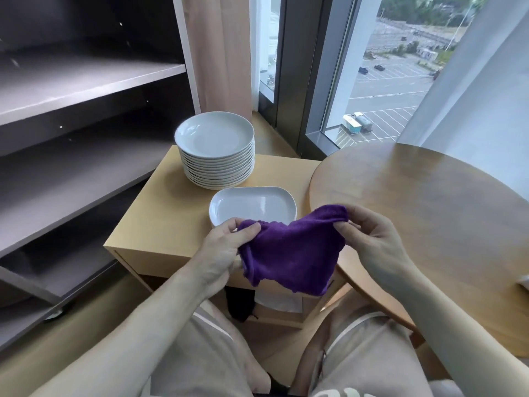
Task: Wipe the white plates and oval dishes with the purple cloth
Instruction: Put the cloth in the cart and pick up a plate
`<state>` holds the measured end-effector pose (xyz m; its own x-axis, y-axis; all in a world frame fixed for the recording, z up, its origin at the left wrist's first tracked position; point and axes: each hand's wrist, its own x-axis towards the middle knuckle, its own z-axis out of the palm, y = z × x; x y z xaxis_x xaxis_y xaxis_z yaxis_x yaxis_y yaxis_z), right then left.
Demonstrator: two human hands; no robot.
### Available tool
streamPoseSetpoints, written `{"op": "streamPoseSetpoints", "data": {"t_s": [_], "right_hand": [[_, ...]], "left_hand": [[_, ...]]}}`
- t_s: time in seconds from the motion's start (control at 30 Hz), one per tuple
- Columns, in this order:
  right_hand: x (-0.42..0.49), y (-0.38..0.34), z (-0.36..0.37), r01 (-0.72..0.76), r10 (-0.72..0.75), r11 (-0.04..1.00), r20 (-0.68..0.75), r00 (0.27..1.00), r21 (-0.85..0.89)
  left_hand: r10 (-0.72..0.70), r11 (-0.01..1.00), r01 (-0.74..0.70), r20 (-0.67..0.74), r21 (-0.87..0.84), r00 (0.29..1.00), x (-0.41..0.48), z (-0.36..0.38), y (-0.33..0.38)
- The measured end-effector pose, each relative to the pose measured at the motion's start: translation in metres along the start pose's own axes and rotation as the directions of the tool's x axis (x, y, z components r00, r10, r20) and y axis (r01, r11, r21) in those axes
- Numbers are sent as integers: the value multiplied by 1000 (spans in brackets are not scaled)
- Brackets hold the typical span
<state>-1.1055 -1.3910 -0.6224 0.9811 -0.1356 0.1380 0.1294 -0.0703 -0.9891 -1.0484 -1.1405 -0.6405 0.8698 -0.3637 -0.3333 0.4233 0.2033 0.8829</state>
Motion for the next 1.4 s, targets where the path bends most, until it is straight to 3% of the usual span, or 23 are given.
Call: {"op": "streamPoseSetpoints", "data": {"t_s": [0.17, 0.27, 0.33, 0.57, 0.73, 0.9, 1.07, 1.2, 1.3, 1.4], "right_hand": [[4, 7, -3, 22, -52, 970, -116, 992, -243], [6, 17, -10, -21, -77, 813, -144, 987, -582], [6, 22, -13, -34, -80, 720, -132, 988, -693], [5, 19, -10, -84, -58, 822, -229, 972, -563], [6, 22, -14, -128, -32, 836, -281, 959, -533], [7, 13, -14, -107, -20, 858, -240, 971, -502], [11, -10, -9, -157, 86, 923, -210, 974, -351], [16, -31, -1, -75, 6, 871, -143, 990, -485], [20, -46, -3, -7, -77, 789, -111, 991, -614], [25, -59, -2, -63, -16, 795, -125, 992, -604]], "left_hand": [[35, 993, -30, -43, 110, 998, 2, 0, -1], [49, 988, -44, -29, 147, 998, 1, 1, 0], [73, 981, -68, -16, 184, 997, -1, 2, -2], [155, 976, -160, 49, 146, 987, -7, 8, -6], [164, 980, -172, 77, 103, 983, -7, 10, -10], [194, 943, -207, 76, 261, 978, -8, 8, -6], [178, 885, -203, 98, 419, 979, -14, 5, 6], [174, 686, -218, 134, 694, 975, -19, 8, 25], [207, 421, -232, 156, 877, 966, -22, 13, 48], [259, 159, -270, 224, 950, 940, -24, 20, 74]]}}
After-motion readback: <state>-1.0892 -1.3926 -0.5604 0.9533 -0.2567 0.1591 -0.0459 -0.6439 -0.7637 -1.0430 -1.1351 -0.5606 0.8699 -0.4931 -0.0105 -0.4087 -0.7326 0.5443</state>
